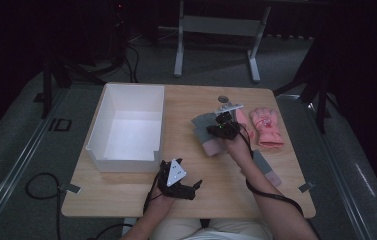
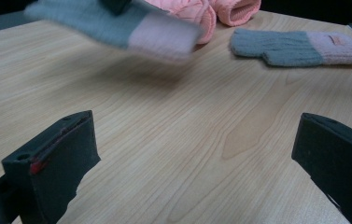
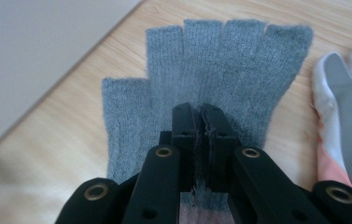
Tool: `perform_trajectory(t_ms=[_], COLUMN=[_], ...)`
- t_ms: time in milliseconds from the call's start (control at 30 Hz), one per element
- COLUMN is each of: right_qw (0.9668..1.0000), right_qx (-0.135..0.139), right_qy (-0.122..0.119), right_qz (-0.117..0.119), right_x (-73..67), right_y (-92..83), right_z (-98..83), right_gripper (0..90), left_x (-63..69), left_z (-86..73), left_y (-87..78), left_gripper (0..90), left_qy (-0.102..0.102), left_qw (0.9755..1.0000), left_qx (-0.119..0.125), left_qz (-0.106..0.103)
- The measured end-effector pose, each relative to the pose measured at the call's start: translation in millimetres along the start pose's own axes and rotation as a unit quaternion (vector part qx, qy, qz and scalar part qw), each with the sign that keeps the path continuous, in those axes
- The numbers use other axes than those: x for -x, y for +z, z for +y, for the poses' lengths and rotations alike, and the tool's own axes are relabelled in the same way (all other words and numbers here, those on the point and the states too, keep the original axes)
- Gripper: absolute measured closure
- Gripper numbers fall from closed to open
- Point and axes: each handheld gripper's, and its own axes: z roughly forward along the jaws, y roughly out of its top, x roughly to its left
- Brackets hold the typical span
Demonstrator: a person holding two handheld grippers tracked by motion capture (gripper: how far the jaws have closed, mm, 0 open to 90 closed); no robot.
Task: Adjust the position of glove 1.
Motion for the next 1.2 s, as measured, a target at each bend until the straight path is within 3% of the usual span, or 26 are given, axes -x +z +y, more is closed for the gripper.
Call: perform_trajectory(t_ms=[167,300,433,567,633,767,900,1033,1133,1200], right_qw=[0.9991,0.9965,0.9961,0.9935,0.9918,0.9854,0.9812,0.9760,0.9741,0.9765], right_qx=[0.034,0.054,0.054,0.061,0.062,0.068,0.067,0.064,0.063,0.063], right_qy=[0.022,0.062,0.070,0.096,0.111,0.156,0.181,0.207,0.215,0.202], right_qz=[-0.014,-0.016,0.009,0.003,0.000,-0.013,-0.009,-0.023,-0.027,-0.038], right_x=[-20.2,-30.6,-38.8,-43.0,-43.8,-42.9,-47.9,-47.5,-45.2,-48.0], right_y=[-35.9,-56.8,-69.6,-75.8,-74.1,-61.1,-45.0,-28.2,-18.8,-18.0], right_z=[-23.2,-47.2,-67.2,-86.7,-95.7,-110.7,-122.1,-131.6,-136.4,-134.5], right_gripper=[84.8,84.8,84.6,84.7,84.7,84.7,84.7,83.6,81.1,78.6], left_x=[1.1,1.7,1.8,1.8,2.3,2.4,1.8,2.1,2.5,2.5], left_z=[0.1,0.1,0.0,0.1,0.0,0.0,-0.1,-0.3,-0.2,-0.3], left_y=[0.5,0.3,0.1,0.1,0.1,0.1,0.0,-0.4,-0.4,-0.4], left_gripper=[0.0,0.0,0.0,0.0,0.0,0.0,0.0,0.0,0.0,0.0], left_qy=[0.001,0.006,0.007,0.007,0.008,0.007,0.005,0.006,0.009,0.009], left_qw=[1.0000,1.0000,1.0000,1.0000,1.0000,1.0000,1.0000,1.0000,0.9999,0.9999], left_qx=[0.000,-0.001,0.000,0.000,0.001,0.001,0.001,0.003,0.003,0.003], left_qz=[0.003,0.004,0.003,0.004,0.004,0.005,0.005,0.005,0.005,0.005])
